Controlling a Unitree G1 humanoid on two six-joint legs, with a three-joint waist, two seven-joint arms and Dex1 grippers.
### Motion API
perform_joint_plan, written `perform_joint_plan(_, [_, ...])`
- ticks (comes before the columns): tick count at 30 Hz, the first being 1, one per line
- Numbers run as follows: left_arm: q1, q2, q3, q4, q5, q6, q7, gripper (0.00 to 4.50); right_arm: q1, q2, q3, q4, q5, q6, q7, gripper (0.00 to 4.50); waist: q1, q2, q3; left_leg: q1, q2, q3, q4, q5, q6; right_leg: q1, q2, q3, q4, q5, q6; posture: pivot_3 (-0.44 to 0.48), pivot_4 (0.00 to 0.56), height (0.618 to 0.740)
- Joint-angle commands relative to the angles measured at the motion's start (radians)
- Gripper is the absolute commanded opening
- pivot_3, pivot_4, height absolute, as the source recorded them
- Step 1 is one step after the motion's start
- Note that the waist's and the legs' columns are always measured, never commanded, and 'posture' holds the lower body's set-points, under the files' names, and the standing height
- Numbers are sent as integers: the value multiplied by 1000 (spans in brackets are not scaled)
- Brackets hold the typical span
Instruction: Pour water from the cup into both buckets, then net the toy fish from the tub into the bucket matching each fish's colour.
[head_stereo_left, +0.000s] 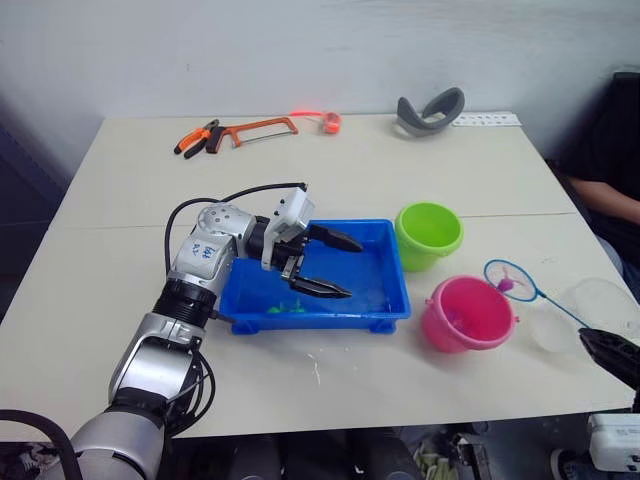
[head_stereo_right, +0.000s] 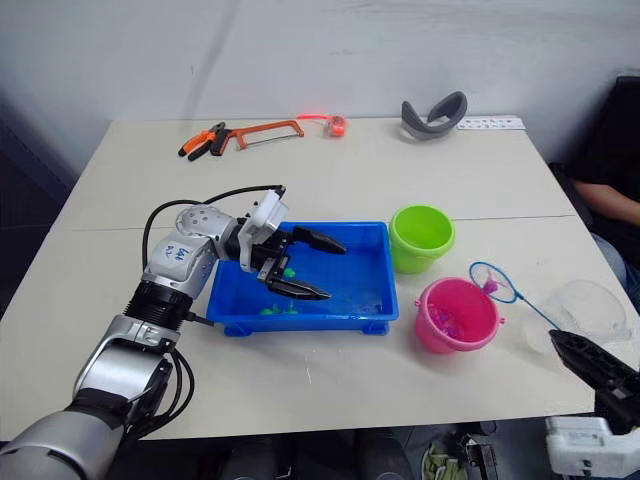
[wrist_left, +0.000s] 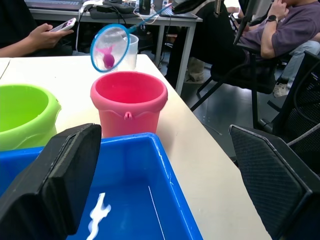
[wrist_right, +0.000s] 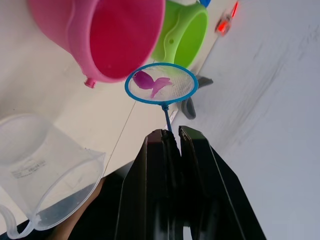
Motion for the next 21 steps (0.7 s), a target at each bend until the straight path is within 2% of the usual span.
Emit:
perform_joint_plan(1, [-17, 9, 20, -13, 0, -5, 4, 4448, 14, -19, 2, 14, 30, -41, 4, 0, 0, 0, 0, 0, 0, 0, 0, 0, 0, 0, 0, 0, 0, 0, 0, 0, 150, 740])
perform_joint_plan(5, [-11, 12, 22, -15, 2, -5, 9, 4448, -10, -37, -28, 29, 62, -17, 6, 0, 0, 0, 0, 0, 0, 0, 0, 0, 0, 0, -1, 0, 0, 0, 0, 0, 150, 740])
perform_joint_plan(9, [-7, 10, 21, -20, 2, -5, 15, 4448, 1, -82, -5, 28, 85, -72, 31, 0, 0, 0, 0, 0, 0, -1, 0, 0, 0, 0, 0, 0, 0, 0, 0, 0, 150, 740])
perform_joint_plan(12, [-6, 10, 21, -25, 0, -4, 20, 4448, -32, -89, -23, 41, 88, -21, 40, 0, 0, 0, 0, 0, 0, -1, 0, 0, 0, 0, 0, 0, 0, 0, 0, 0, 150, 740])
perform_joint_plan(16, [-8, 11, 22, -20, -1, -9, 19, 4448, 3, -118, 24, 25, 157, -71, 74, 0, 1, 0, 0, 0, 0, 0, 0, 0, 0, 0, 0, 0, 0, 0, 0, 0, 150, 740])
perform_joint_plan(21, [-13, 9, 23, -11, 1, -16, 22, 4448, -32, -89, -13, 56, 124, 26, 92, 0, 0, 0, 0, 0, 0, -1, 0, 0, 0, 0, 0, 0, 0, 0, 0, 0, 150, 740])
